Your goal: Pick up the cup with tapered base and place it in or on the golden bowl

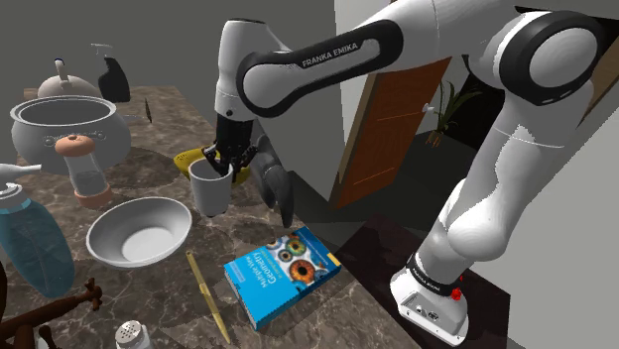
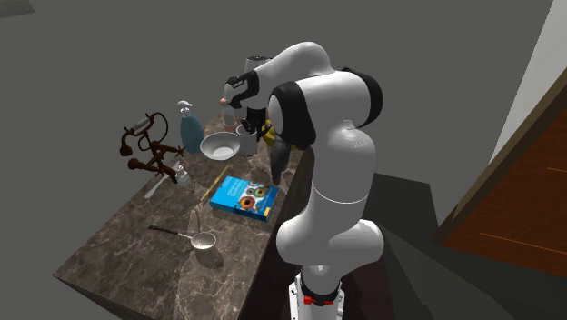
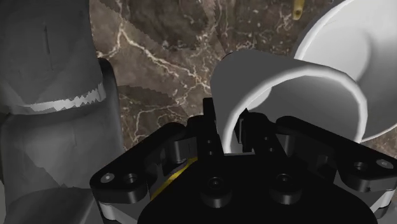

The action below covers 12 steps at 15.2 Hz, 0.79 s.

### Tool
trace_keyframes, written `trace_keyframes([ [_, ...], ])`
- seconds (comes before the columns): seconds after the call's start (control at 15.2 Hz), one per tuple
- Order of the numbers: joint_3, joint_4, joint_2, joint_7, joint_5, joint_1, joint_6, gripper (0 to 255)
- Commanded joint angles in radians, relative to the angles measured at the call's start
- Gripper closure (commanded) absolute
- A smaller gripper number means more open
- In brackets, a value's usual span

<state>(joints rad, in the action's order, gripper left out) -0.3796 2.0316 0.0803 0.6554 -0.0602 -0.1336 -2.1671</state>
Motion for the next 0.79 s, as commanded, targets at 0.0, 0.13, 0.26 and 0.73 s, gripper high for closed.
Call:
trace_keyframes([
  [0.0, 0.000, -0.014, -0.014, -0.002, -0.005, 0.001, 0.027, 255],
  [0.13, 0.000, -0.031, -0.023, -0.003, -0.008, 0.002, 0.053, 255],
  [0.26, 0.000, -0.048, -0.032, -0.004, -0.011, 0.003, 0.079, 255],
  [0.73, 0.002, -0.116, -0.057, -0.004, -0.018, 0.005, 0.169, 255],
])
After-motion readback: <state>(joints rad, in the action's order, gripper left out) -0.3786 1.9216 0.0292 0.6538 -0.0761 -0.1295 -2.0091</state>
